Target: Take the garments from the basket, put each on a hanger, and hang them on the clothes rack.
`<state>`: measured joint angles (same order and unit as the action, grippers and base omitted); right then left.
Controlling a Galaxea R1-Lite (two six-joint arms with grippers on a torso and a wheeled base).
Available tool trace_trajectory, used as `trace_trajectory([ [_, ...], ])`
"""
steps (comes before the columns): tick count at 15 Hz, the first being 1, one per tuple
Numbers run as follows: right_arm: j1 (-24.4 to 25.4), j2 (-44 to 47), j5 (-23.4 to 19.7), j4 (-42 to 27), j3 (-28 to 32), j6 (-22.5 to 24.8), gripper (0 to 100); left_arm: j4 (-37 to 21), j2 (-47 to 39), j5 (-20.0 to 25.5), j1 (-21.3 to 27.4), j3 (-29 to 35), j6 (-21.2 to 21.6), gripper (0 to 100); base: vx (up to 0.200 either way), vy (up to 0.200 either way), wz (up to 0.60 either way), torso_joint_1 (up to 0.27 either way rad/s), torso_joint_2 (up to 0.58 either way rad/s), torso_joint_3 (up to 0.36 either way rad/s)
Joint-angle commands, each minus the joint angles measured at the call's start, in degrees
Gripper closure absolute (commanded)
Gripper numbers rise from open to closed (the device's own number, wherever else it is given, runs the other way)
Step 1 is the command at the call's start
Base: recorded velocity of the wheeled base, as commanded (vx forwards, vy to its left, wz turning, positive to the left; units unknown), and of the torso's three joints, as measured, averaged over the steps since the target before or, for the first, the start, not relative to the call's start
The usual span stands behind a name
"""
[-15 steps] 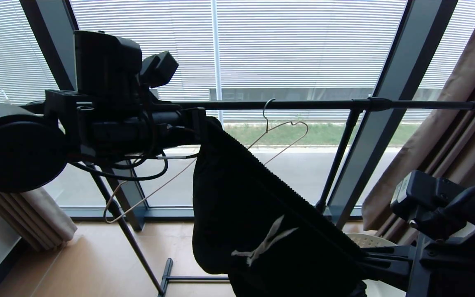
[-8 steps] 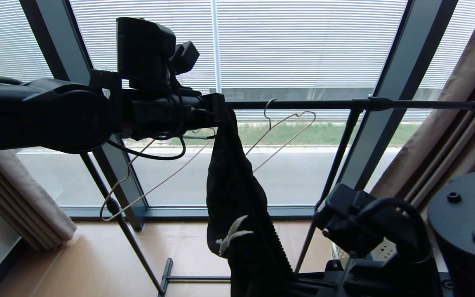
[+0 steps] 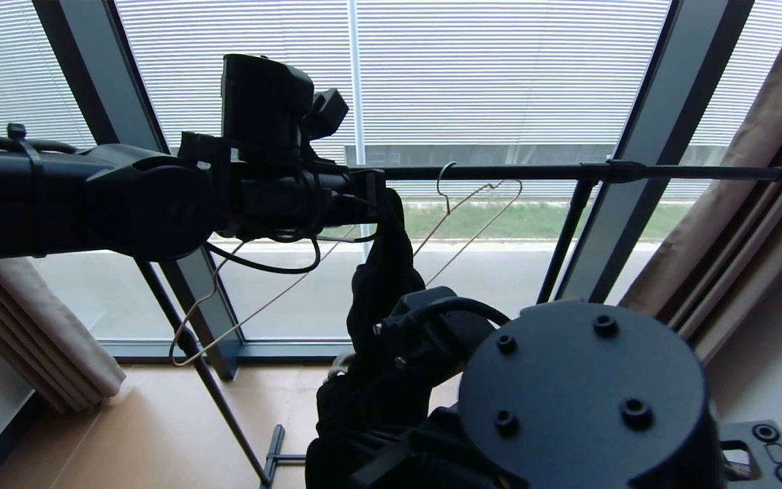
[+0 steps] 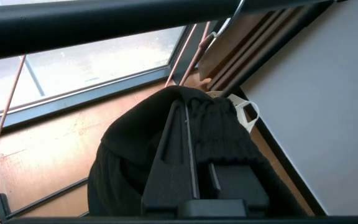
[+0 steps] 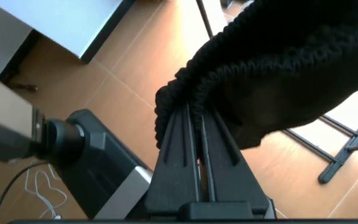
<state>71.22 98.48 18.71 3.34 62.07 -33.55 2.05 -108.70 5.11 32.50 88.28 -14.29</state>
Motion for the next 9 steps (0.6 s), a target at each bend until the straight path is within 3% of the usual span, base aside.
trace_trajectory([
  [1,0.15,2.69,0.45,0.09,1.12,-0.11,100,-0.03,-0.02,0.08,0.02,0.22,0.05,100,0.000,0.000,0.00,0.000,0.00,0.000],
  [3,-0.20,1.63,0.54,-0.44,-0.46,-0.20,100,-0.03,0.33,0.08,-0.33,-0.22,0.05,100,0.000,0.000,0.00,0.000,0.00,0.000],
  [5,-3.37,-3.29,2.47,-0.70,-6.70,0.15,100,-0.20,3.15,0.08,-1.39,-2.42,0.14,100,0.000,0.000,0.00,0.000,0.00,0.000],
  [9,-14.62,-6.89,9.59,-0.62,-13.21,0.94,100,-5.65,10.79,0.96,-2.27,-6.72,1.89,100,0.000,0.000,0.00,0.000,0.00,0.000],
])
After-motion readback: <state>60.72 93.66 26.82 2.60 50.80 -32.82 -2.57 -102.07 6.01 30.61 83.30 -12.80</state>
